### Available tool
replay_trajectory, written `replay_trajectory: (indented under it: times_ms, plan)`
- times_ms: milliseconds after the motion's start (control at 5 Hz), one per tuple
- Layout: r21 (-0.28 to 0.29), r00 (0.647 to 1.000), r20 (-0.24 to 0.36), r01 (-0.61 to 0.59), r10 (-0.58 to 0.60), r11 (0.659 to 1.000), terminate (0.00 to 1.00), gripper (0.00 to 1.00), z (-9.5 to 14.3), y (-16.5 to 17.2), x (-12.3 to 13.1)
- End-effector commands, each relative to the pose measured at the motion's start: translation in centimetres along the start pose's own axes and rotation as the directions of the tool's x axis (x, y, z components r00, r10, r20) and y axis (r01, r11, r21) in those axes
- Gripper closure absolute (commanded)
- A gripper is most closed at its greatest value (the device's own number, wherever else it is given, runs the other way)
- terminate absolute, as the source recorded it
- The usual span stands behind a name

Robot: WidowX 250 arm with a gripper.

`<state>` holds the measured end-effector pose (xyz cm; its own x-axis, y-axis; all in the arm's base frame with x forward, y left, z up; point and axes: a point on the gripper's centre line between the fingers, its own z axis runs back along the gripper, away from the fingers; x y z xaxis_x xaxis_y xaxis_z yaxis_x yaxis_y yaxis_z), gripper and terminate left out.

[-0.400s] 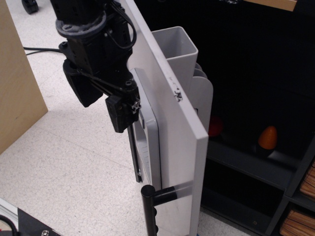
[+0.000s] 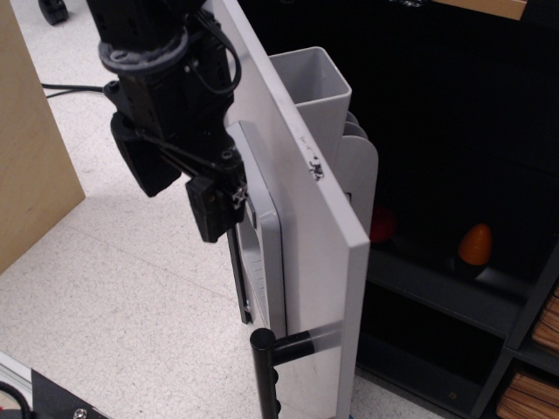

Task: Close fridge

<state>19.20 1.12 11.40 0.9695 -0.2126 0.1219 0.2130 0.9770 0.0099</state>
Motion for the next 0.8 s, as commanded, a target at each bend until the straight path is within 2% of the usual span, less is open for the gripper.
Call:
replay_trajectory:
  times_ms: [0,200,600]
  plan:
    - [-0.032,0.983,0.067,0.173,-0.171,0.984,0.00,0.00,-2.4,-3.9,-0.3]
    - [-0.057,0.974,0.067,0.220,-0.216,0.974,0.00,0.00,-3.1,-5.6,0.2]
    - [-0.115,0.979,0.155,0.152,-0.134,0.982,0.00,0.00,-2.7,-8.3,4.2]
